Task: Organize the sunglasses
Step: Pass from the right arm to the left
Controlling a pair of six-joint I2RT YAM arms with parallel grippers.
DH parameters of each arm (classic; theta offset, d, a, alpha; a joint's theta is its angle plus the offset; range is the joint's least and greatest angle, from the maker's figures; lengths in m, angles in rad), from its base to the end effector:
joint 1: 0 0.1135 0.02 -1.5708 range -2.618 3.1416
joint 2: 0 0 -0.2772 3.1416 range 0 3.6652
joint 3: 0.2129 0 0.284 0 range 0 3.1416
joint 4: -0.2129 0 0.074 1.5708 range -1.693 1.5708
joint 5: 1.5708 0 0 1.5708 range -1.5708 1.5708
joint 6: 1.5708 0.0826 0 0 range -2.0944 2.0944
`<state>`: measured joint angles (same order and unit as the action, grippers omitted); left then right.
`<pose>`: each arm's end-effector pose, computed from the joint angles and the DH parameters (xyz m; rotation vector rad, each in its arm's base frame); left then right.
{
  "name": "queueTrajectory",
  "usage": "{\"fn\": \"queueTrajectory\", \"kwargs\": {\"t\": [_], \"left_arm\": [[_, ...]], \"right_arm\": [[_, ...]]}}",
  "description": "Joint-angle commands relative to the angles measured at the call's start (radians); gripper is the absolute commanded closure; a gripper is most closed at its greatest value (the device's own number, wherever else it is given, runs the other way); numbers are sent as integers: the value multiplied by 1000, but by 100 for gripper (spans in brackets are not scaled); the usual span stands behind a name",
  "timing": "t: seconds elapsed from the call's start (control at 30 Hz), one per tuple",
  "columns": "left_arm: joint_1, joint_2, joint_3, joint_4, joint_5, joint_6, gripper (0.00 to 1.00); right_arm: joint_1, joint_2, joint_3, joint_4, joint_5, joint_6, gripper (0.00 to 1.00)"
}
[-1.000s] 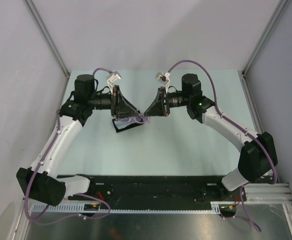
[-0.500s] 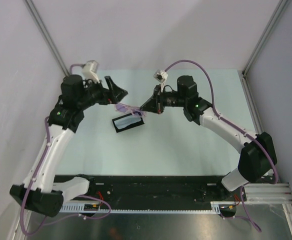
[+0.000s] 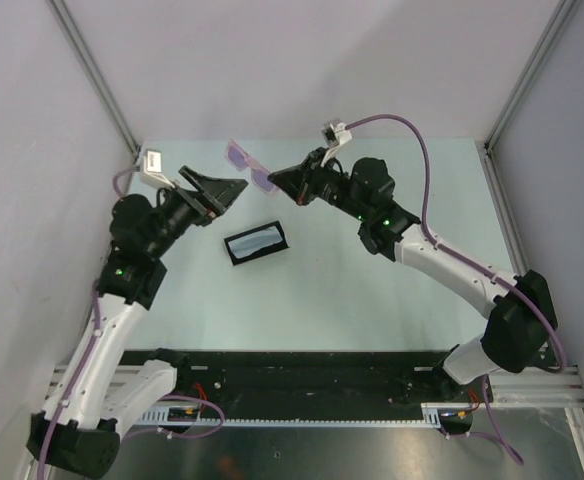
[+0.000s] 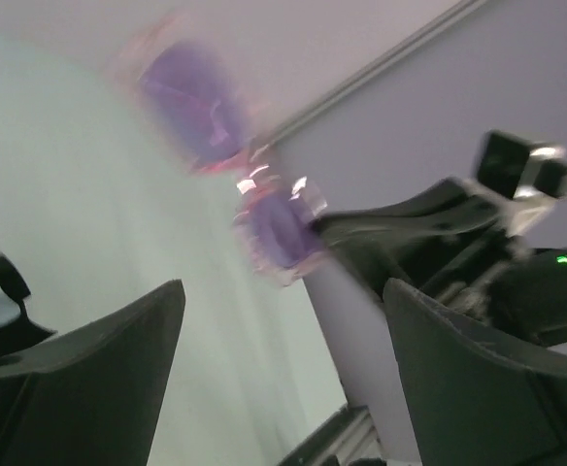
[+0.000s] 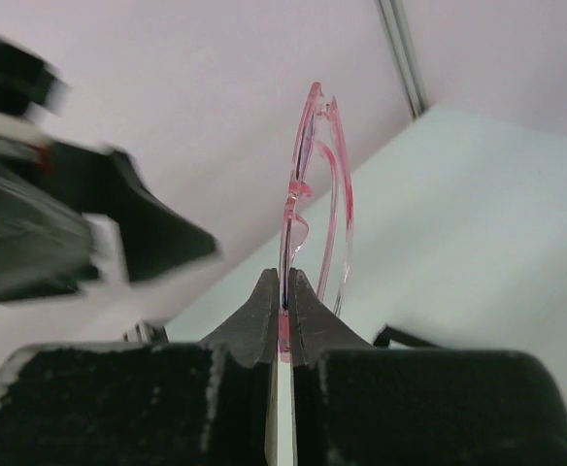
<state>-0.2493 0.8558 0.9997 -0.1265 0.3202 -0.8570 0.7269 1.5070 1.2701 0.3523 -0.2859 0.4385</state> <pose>0.2424 -0.0885 0.4247 -0.2342 1.6501 -1.1051 0.3122 0.3088 0.4010 -0.4701 1.4966 1.1427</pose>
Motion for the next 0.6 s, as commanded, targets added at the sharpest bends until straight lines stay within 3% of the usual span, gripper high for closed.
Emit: {"fn": "queueTrajectory", "kwargs": {"t": [0.0, 0.1, 0.3, 0.57], "left_arm": [[1, -23, -127, 335, 42, -247, 16], [-1, -17, -104, 372, 33, -232, 25], [-4, 12, -72, 499, 65, -228, 35], [-22, 57, -47, 695, 221, -230, 32]], "right_arm": [[37, -82, 41, 203, 129, 69, 100], [49, -99, 43, 243, 133, 115, 100], [66, -126, 43, 258, 137, 212, 100], [62, -154, 60, 281, 131, 367, 100]]}}
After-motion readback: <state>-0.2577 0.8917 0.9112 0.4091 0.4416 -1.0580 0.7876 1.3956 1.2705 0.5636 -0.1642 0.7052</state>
